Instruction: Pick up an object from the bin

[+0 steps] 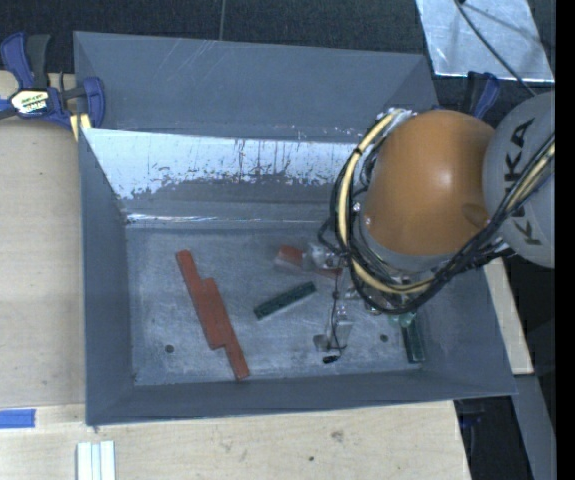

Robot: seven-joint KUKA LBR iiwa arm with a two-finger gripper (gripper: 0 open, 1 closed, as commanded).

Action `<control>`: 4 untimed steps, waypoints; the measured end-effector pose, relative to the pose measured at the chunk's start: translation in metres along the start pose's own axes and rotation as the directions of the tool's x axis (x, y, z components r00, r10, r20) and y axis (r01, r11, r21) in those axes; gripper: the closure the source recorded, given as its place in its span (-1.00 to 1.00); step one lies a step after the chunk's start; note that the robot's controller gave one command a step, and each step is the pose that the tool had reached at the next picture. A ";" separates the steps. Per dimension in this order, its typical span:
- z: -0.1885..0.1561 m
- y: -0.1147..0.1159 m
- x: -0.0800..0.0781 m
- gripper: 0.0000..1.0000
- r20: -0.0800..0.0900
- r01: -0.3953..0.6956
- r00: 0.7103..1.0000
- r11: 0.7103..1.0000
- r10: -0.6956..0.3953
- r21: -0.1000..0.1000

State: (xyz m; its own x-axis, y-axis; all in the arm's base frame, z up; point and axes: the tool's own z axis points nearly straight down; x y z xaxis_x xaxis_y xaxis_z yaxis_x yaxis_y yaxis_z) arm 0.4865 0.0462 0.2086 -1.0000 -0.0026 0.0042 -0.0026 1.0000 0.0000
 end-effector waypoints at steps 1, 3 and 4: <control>0.141 -0.024 -0.064 -1.00 0.006 0.148 0.989 0.989 -0.148 -0.001; 0.097 0.003 -0.071 -1.00 0.012 0.158 0.987 0.988 -0.157 0.000; 0.141 -0.001 -0.065 -1.00 0.003 0.187 0.982 0.982 -0.187 0.001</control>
Offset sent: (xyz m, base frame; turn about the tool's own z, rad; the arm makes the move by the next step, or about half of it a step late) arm 0.0623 -0.0234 -0.1386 -0.1479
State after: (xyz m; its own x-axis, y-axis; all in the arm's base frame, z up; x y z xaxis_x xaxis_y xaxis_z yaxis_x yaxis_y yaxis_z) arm 0.5509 0.0451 0.0677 -0.9818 -0.1900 0.0016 -0.1900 0.9818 0.0001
